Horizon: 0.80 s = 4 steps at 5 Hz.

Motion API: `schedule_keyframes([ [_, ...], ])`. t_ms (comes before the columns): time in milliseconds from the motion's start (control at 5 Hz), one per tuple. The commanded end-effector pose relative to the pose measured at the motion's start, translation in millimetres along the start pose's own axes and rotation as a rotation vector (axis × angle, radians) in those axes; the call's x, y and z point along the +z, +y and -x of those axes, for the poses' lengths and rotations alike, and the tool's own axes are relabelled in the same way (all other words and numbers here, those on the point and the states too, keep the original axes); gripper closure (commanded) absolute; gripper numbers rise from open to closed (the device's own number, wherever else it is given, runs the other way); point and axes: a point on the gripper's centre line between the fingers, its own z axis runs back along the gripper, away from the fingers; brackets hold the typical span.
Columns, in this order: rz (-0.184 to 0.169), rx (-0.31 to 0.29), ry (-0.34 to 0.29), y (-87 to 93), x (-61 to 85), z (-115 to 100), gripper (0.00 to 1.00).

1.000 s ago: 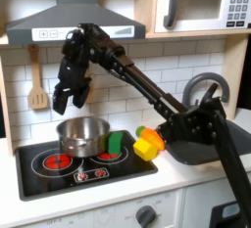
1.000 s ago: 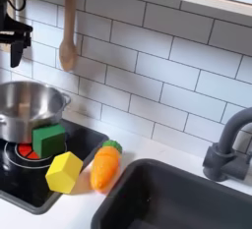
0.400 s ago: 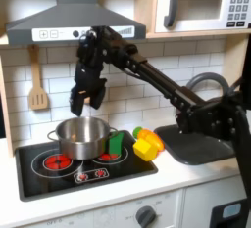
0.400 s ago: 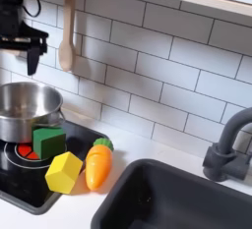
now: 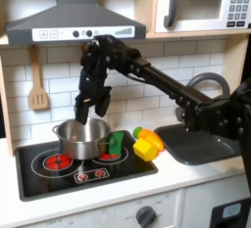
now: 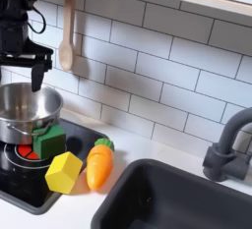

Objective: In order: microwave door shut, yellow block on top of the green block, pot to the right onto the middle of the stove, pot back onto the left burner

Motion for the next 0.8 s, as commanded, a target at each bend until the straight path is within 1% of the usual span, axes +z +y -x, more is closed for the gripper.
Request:
schedule_keyframes([
  [0, -0.019, 0.015, -0.008, 3.6, -11.0, -5, 0.00],
  [200, -0.018, 0.020, -0.011, 2.0, -16.1, -7, 0.00],
  [400, -0.019, -0.002, 0.009, -3.2, -30.2, -7, 0.00],
  [600, -0.019, 0.000, 0.029, -0.8, -37.8, -5, 0.00],
])
